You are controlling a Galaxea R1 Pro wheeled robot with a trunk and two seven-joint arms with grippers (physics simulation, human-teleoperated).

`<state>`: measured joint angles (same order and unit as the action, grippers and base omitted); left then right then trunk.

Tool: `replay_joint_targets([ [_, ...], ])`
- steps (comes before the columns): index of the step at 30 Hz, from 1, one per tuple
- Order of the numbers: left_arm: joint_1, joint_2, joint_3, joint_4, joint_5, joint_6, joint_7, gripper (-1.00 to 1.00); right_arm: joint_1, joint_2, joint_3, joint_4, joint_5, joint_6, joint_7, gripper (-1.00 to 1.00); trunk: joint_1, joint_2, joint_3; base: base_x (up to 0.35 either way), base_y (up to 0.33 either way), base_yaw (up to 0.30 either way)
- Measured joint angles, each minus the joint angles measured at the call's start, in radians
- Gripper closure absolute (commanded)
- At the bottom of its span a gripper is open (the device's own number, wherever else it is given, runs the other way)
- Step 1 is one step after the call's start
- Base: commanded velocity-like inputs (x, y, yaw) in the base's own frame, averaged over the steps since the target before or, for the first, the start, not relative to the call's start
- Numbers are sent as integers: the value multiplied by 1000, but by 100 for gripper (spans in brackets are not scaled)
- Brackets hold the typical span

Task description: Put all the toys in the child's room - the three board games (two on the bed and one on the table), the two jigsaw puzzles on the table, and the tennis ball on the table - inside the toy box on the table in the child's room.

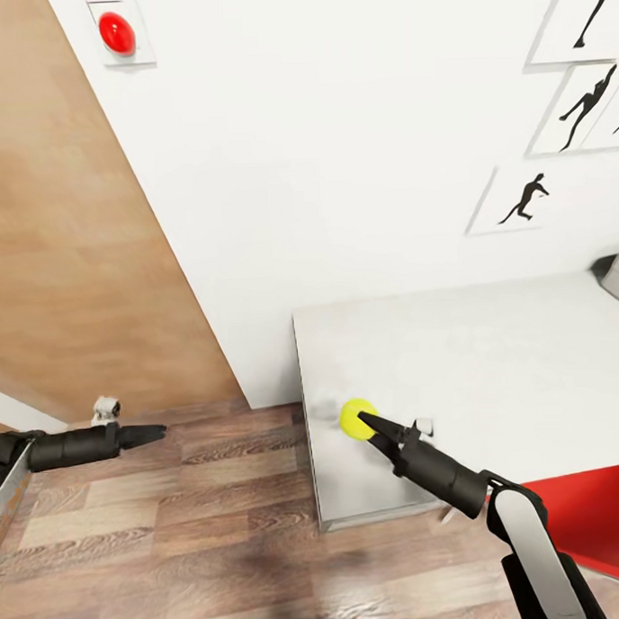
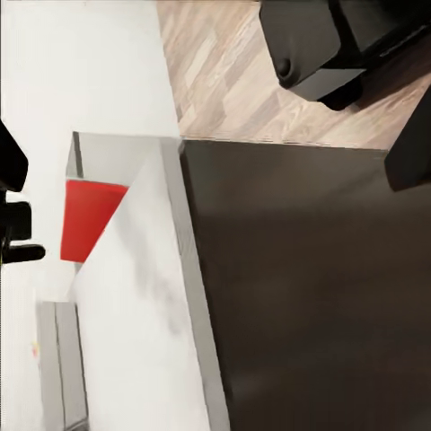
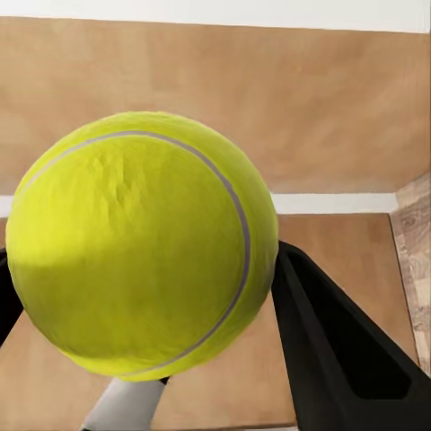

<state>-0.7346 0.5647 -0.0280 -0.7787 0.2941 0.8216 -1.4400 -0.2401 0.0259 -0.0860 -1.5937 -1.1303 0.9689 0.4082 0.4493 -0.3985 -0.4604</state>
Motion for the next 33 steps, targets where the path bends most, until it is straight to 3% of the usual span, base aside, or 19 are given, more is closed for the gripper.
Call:
replay_joint_targets([
  [2, 2, 37, -1, 13, 2, -3, -54, -100, 0, -1, -1, 0, 1, -3, 5, 100, 0, 0, 3, 0, 0, 0],
  [6, 10, 57, 3, 91, 3, -58, -74, -100, 0, -2, -3, 0, 2, -6, 8, 100, 0, 0, 10, 0, 0, 0],
  [13, 11, 60, 7, 112, 8, -89, -84, -100, 0, 0, 3, 0, 5, -17, 2, 100, 0, 0, 21, 0, 0, 0],
  [17, 11, 62, 7, 113, 10, -88, -88, -100, 1, 0, 10, 0, 19, -79, 4, 100, 0, 0, 28, 0, 0, 0],
  [24, 11, 61, 68, 113, 13, -91, -89, -100, 2, 2, 44, 0, 51, -113, 4, 100, 0, 0, 39, 0, 0, 0],
  [33, 11, 61, 77, 113, 13, -91, -89, -100, 2, 7, 50, 0, 54, -122, 5, 100, 0, 0, 54, 0, 0, 0],
])
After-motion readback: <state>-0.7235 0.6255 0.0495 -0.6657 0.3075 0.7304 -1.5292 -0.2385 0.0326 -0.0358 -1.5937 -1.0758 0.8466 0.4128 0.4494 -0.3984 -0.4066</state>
